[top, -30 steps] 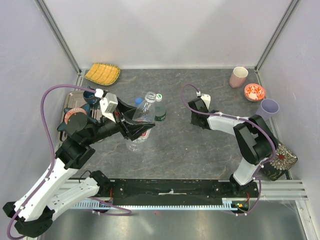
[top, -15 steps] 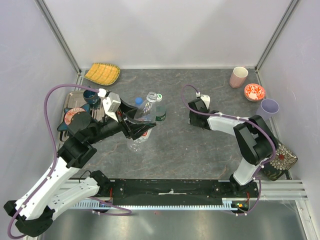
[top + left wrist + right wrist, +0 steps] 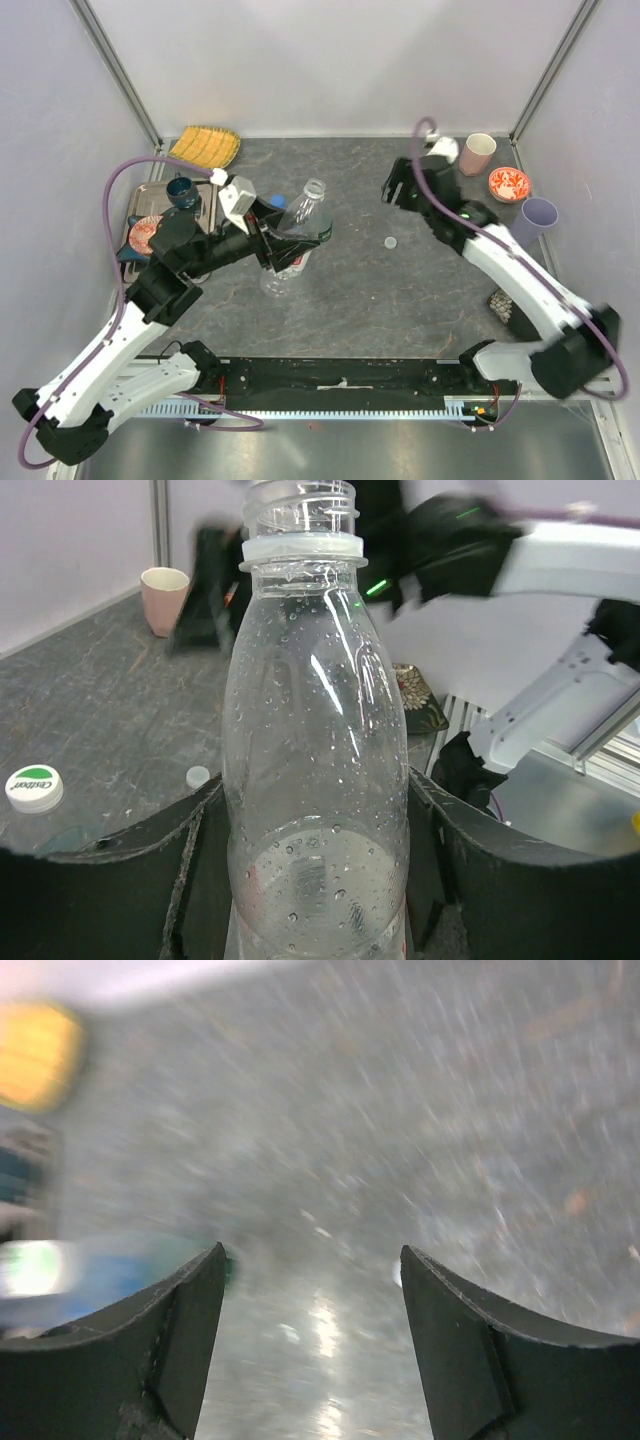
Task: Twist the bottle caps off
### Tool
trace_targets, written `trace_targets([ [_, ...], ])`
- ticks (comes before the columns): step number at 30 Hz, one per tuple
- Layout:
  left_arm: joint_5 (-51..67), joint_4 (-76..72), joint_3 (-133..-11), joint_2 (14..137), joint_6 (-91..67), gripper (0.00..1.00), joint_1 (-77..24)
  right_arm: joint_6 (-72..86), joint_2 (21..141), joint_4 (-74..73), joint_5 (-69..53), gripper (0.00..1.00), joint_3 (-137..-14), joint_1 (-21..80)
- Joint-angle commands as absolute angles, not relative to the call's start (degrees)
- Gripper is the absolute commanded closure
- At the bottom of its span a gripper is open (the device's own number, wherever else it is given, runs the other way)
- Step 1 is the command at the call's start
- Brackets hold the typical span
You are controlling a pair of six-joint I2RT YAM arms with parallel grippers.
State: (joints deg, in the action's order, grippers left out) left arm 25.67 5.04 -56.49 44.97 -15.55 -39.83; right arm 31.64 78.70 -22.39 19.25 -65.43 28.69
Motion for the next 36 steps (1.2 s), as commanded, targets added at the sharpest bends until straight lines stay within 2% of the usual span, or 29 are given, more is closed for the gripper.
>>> trace_targets([
  [1, 27.3, 3.4, -61.1, 50.1, -11.8, 0.6, -39.6, 29.4, 60.5, -20.9, 8.2, 0.23, -72.7, 28.6],
  [5, 32.1, 3.5, -63.8, 54.4, -11.3, 0.6, -39.7, 28.2, 54.8, -17.0, -9.1, 0.2, -74.9, 28.6],
  [10, 40.9, 4.6, -68.1, 59.2, -11.2, 0.6, -40.1, 30.7, 54.3, -15.4, -18.8, 0.14, -77.6, 29.4],
  [14, 43.4, 6.4, -70.9, 62.7, -11.0, 0.6, -41.7, 30.4, 55.6, -14.9, -21.1, 0.09, -77.4, 30.6],
  [22, 40.8, 6.6, -72.0, 65.4, -10.5, 0.6, -44.5, 30.1, 57.7, -13.9, -23.3, 0.07, -76.9, 33.0],
  [30, 38.5, 6.5, -72.2, 65.9, -9.8, 0.6, -44.8, 30.3, 57.8, -13.8, -24.8, 0.1, -75.9, 33.7],
  [36, 37.2, 6.3, -72.2, 65.3, -9.0, 0.61, -44.8, 30.0, 57.6, -15.0, -24.6, 0.17, -75.3, 33.6],
])
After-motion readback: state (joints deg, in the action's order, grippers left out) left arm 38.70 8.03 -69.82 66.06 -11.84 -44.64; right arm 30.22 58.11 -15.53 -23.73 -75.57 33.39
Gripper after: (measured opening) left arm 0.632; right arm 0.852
